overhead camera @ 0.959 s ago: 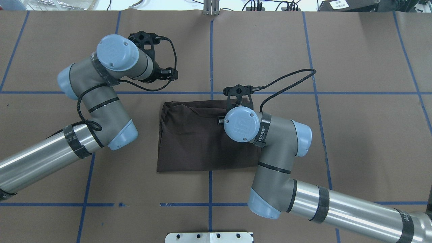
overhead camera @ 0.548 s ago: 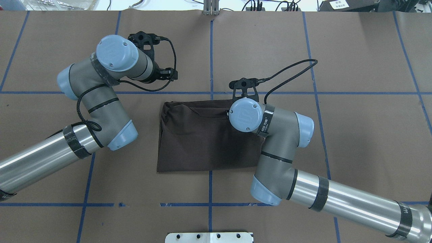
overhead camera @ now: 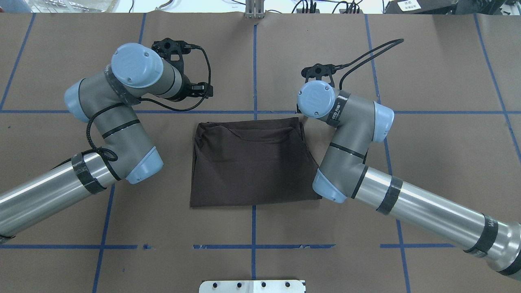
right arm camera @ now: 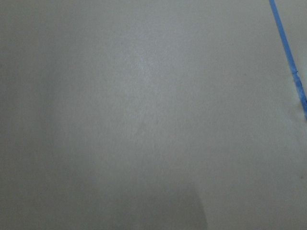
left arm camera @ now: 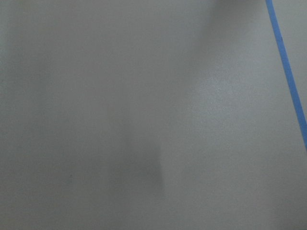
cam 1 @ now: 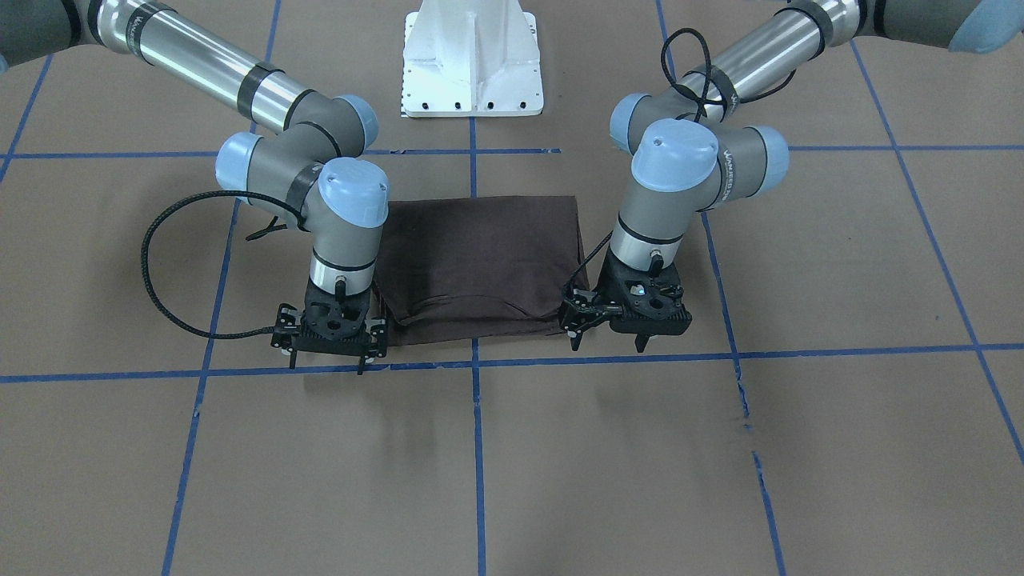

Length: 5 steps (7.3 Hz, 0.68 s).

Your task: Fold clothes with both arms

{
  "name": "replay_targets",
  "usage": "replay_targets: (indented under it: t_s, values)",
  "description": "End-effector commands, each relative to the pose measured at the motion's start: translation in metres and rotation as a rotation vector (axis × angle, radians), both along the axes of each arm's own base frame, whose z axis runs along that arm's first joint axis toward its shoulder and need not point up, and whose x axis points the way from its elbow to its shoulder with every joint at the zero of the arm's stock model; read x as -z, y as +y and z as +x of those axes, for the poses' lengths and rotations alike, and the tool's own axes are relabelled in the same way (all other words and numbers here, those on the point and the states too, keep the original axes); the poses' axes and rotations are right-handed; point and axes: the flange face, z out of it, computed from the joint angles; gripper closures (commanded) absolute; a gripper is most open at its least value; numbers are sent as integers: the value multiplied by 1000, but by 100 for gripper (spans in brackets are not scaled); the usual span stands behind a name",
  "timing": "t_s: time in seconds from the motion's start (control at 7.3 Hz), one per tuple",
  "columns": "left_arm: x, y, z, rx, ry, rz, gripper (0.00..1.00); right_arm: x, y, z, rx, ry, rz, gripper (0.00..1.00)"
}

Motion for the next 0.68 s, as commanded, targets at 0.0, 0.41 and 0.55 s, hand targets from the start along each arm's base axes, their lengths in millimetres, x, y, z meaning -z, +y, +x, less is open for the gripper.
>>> replay_targets:
  t_s: [0.0,0.41,0.55]
  values:
    - [8,5,-1,-5,14,13,0,22,-36,44,115,-145,-57,0]
    - [5,44,-47,-42,14,31,0,25,-62,141,195,-215,-83,0]
    - [15,51,-72,-79,-21,76,0,19,-66,185,231,-185,-76,0]
